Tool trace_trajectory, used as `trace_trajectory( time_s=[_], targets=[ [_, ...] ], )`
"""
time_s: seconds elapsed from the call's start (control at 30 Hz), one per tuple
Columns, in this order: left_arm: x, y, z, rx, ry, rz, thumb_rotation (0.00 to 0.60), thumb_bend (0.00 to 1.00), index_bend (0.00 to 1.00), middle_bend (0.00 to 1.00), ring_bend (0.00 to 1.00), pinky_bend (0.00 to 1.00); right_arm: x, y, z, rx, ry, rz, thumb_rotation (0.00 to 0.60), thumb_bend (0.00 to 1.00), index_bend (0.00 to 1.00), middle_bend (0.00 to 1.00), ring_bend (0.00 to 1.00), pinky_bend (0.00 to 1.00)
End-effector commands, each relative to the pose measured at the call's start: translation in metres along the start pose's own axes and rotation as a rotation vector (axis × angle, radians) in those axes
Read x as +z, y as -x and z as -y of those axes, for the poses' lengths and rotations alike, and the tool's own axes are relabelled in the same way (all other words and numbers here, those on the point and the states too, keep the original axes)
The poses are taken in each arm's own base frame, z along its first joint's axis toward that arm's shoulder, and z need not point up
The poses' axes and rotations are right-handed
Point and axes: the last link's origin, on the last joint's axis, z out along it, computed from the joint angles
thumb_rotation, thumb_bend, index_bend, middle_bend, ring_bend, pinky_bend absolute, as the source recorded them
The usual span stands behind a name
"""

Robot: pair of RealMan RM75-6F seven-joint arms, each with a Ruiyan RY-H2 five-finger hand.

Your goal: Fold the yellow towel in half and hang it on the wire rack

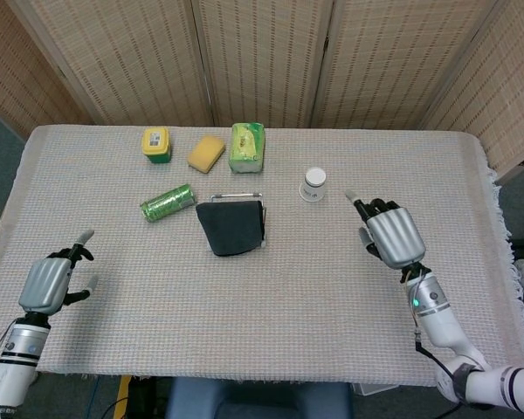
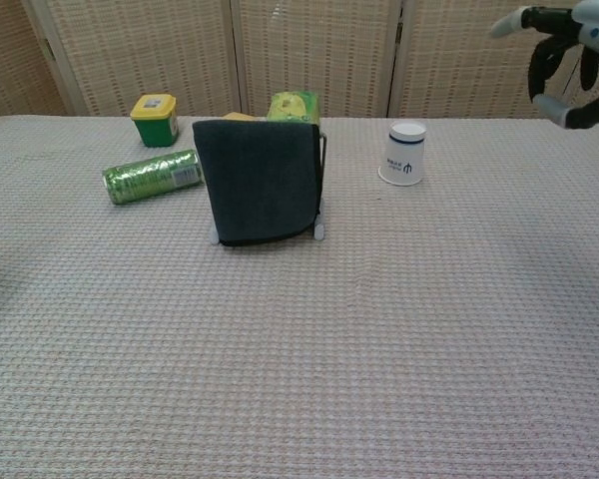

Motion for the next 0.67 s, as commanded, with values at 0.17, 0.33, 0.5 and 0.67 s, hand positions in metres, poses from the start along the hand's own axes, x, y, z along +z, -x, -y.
trace_trajectory(
  time_s=[0.17,0.33,0.5,0.67],
  targets=[
    [-0.027,0.000,-0.001,-0.021,-0.026,-0.105,0.600,0.37,0.10,0.34,0.28,0.32,-0.091,0.004,-0.043,0.058,0.099,0.090,0.600,0.49,0.11,0.30,0.20,0.29],
    [-0.047,0.004,0.000,0.003,-0.041,-0.118,0.600,0.37,0.10,0.34,0.28,0.32,-0.131,0.006,-0.055,0.097,0.177,0.094,0.600,0.49,0.11,0.27,0.18,0.27],
    [-0.065,0.002,0.000,0.015,-0.060,-0.123,0.600,0.37,0.10,0.34,0.28,0.32,-0.159,0.004,-0.063,0.132,0.230,0.080,0.600,0.49,0.11,0.27,0.18,0.27],
    [-0.080,0.005,0.000,0.019,-0.088,-0.122,0.600,0.37,0.10,0.33,0.28,0.32,-0.174,0.005,-0.068,0.166,0.274,0.072,0.600,0.49,0.11,0.27,0.18,0.27]
  ],
)
